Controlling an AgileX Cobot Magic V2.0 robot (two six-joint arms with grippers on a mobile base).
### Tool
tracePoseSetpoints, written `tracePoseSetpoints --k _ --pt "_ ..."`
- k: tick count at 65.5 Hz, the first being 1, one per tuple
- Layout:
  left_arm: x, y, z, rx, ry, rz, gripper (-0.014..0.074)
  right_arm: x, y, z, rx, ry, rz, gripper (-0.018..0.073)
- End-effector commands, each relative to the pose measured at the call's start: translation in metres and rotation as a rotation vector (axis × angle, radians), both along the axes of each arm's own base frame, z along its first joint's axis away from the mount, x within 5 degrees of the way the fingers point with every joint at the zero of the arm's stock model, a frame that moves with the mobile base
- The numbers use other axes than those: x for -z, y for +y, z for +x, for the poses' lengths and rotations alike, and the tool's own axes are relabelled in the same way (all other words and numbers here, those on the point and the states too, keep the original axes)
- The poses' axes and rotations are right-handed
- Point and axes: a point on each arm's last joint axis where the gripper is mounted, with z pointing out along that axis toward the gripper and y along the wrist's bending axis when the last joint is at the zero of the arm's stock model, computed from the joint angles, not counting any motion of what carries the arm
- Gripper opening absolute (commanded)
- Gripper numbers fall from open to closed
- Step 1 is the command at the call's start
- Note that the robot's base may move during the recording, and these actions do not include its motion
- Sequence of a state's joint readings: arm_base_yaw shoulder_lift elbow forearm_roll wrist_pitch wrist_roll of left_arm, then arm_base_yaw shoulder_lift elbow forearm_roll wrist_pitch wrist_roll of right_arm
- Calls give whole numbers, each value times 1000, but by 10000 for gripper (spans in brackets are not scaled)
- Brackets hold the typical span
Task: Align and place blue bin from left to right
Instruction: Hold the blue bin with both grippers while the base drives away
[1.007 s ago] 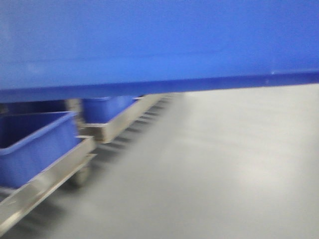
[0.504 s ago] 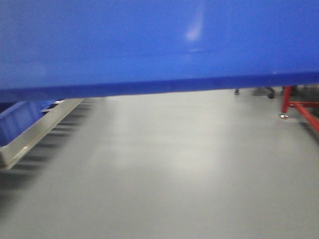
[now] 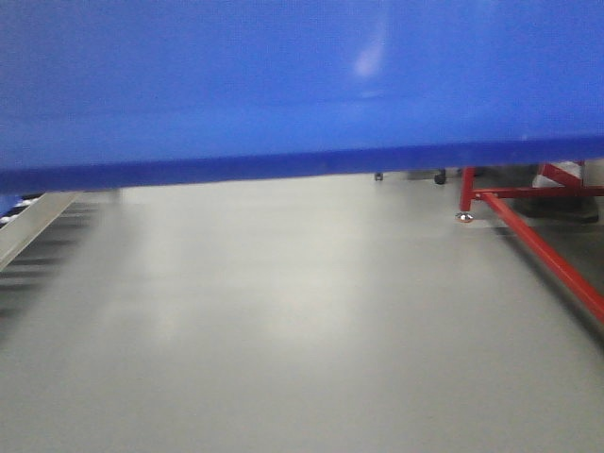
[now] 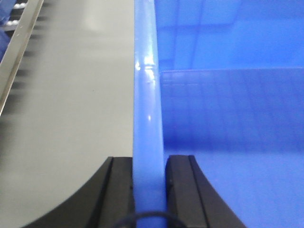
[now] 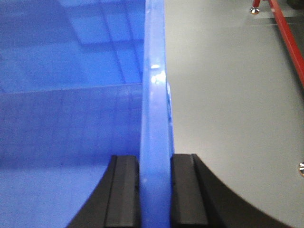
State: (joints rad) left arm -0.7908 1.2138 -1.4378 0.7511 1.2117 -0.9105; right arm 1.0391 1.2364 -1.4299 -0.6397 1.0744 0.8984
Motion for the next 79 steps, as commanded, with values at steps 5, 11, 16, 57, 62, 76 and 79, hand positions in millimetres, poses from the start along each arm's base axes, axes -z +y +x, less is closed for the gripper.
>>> tracePoseSetpoints --k 5,11,16,57,62,76,79 --pt "-9 -8 0 84 -83 -50 -111 -16 6 -3 -87 -103 101 -78" --pt "-9 -8 0 84 -83 -50 -111 -16 6 -3 -87 -103 101 -78" --pt "-9 -8 0 84 -83 -50 -111 -16 6 -3 -87 -103 101 -78" --pt "-10 -9 0 86 -85 -51 -111 -16 6 -3 -87 -103 101 -78" --pt "-10 -9 0 86 -85 -51 -111 -16 6 -3 -87 -103 101 -78" --pt "-10 -9 0 86 -85 -51 -111 -16 6 -3 -87 -103 101 -78" --pt "-10 -9 1 89 -88 -53 -111 -16 6 -3 -87 -103 101 -78"
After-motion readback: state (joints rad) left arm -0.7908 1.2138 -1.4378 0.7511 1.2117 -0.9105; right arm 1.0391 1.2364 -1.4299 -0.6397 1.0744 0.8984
